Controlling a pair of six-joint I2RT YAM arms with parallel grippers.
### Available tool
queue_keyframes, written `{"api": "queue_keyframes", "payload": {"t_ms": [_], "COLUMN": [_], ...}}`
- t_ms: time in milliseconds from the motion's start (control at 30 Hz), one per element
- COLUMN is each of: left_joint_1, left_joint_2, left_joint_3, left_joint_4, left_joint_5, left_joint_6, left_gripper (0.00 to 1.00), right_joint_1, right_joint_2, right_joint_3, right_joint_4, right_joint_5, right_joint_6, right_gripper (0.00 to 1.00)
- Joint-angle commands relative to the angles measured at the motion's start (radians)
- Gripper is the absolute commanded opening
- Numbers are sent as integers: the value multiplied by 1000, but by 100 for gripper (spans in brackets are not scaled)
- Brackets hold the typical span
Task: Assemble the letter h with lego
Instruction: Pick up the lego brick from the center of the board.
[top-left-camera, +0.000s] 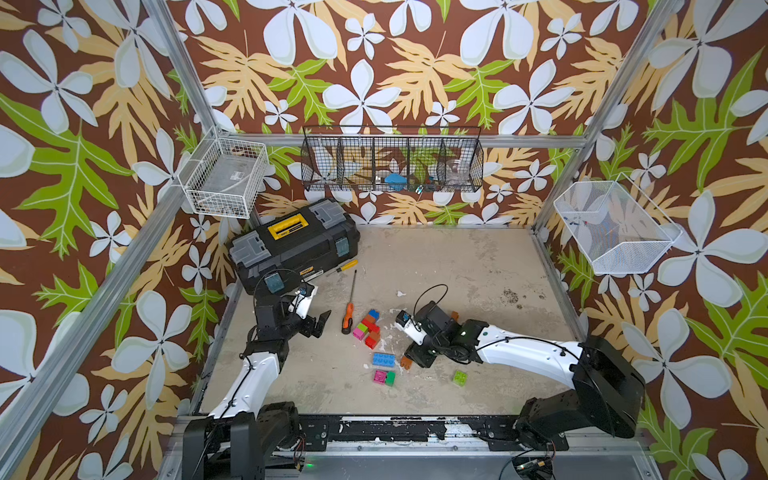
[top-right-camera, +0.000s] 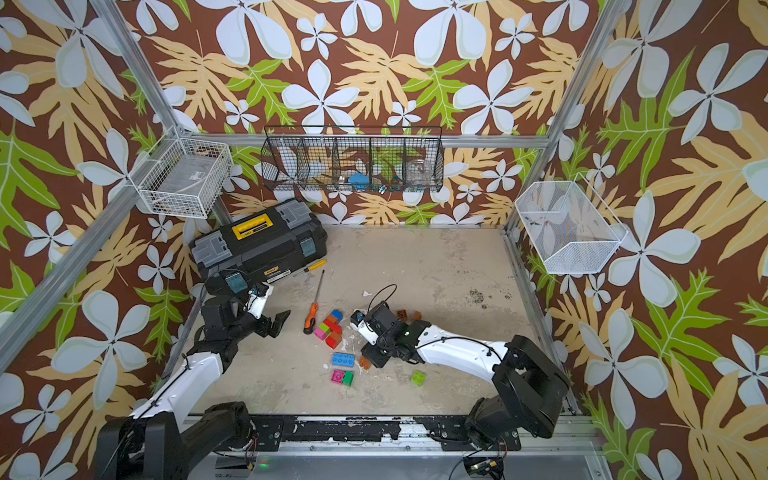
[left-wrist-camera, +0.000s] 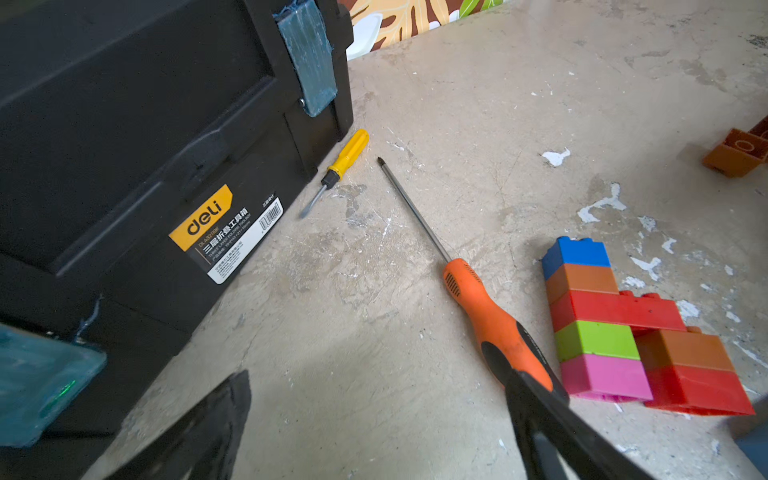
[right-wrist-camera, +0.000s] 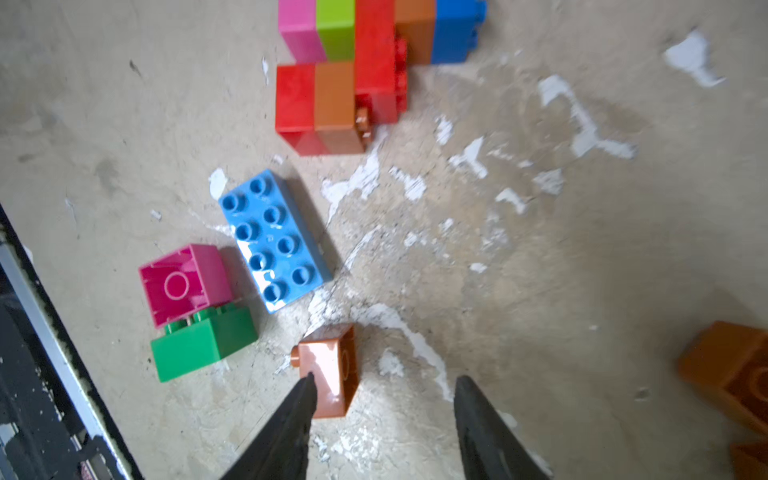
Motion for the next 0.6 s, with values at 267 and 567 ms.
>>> {"api": "queue_keyframes", "payload": {"t_ms": [267,567], "left_joint_1": [1,1], "left_joint_2": [-7,-7], "left_joint_3": [-1,0], "left_joint_4": [15,1], "left_joint_5": [12,28], "left_joint_6": [4,17], "left_gripper": [100,100], "right_joint_1": [48,-87], "right_joint_2": [122,38], "right_joint_3": [48,-58], "right_joint_4": [-28,230], "right_joint_5": [44,-483], "right_joint_6": [5,159], "right_gripper": [44,21]}}
